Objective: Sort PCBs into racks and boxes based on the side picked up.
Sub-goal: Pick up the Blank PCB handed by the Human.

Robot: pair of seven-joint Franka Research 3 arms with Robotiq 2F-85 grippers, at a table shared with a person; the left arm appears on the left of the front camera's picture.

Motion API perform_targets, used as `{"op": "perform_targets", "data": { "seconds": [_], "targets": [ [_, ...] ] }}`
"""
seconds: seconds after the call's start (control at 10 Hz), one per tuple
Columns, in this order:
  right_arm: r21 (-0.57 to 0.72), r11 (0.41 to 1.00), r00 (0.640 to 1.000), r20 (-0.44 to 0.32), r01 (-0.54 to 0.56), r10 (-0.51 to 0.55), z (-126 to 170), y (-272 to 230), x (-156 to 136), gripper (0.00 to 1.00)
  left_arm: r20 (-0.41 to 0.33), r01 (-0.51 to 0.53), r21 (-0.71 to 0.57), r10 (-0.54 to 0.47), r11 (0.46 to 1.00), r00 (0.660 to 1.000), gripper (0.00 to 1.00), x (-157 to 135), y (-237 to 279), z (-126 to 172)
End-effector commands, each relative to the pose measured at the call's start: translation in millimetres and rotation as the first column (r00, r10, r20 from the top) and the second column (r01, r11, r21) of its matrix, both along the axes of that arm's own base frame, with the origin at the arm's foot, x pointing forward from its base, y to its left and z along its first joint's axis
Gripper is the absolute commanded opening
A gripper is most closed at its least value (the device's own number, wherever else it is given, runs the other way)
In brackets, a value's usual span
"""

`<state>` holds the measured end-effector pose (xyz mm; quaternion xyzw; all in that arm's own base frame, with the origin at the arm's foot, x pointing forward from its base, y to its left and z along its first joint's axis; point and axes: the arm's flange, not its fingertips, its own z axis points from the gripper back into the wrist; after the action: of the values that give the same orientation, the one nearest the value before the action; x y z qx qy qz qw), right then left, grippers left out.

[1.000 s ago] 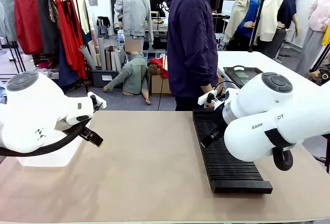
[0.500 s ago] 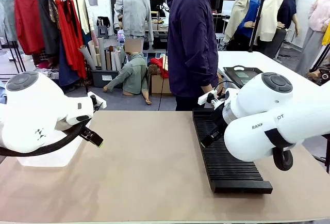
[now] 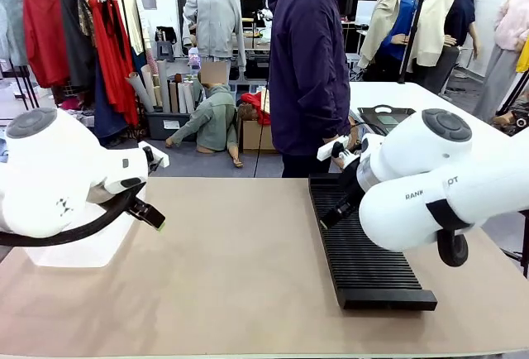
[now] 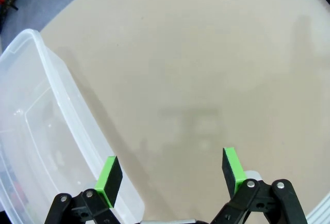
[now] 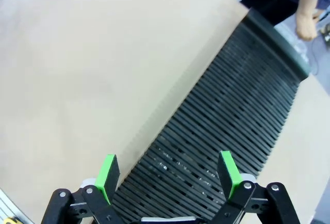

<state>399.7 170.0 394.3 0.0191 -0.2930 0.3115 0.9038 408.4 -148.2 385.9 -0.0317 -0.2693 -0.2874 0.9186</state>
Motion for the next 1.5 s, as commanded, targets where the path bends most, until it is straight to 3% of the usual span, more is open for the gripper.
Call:
{"op": "perform_targets", "data": {
  "seconds": [0.0,0.5,0.7,0.8,1.0,1.2,1.4],
  "targets": [
    [0.013,1.0,1.0,-0.019,-0.001,0.002,29,-6,9,1.0,-0.039,0.033,-0.041,-0.034,0.999,0.999,1.0,12,18,24],
    [0.088,0.996,0.968,-0.247,-0.022,0.043,80,-29,47,1.0,-0.192,0.043,-0.183,-0.079,0.982,0.978,1.0,54,48,86],
    [0.165,0.986,0.934,-0.351,-0.013,0.072,93,-46,58,1.0,-0.322,0.104,-0.261,-0.188,0.96,0.928,1.0,67,60,92],
    [0.197,0.98,0.928,-0.364,-0.003,0.076,99,-53,59,1.0,-0.328,0.122,-0.291,-0.219,0.949,0.919,1.0,69,66,95],
    [0.306,0.952,0.919,-0.382,0.029,0.095,116,-83,57,1.0,-0.32,0.114,-0.47,-0.289,0.876,0.902,1.0,67,98,95],
    [0.503,0.856,0.937,-0.343,0.119,0.072,135,-122,54,1.0,-0.287,0.065,-0.657,-0.328,0.751,0.9,1.0,66,145,90],
    [0.616,0.771,0.93,-0.356,0.163,0.088,140,-159,50,1.0,-0.25,0.029,-0.789,-0.365,0.613,0.897,1.0,71,184,80]
  ]
}}
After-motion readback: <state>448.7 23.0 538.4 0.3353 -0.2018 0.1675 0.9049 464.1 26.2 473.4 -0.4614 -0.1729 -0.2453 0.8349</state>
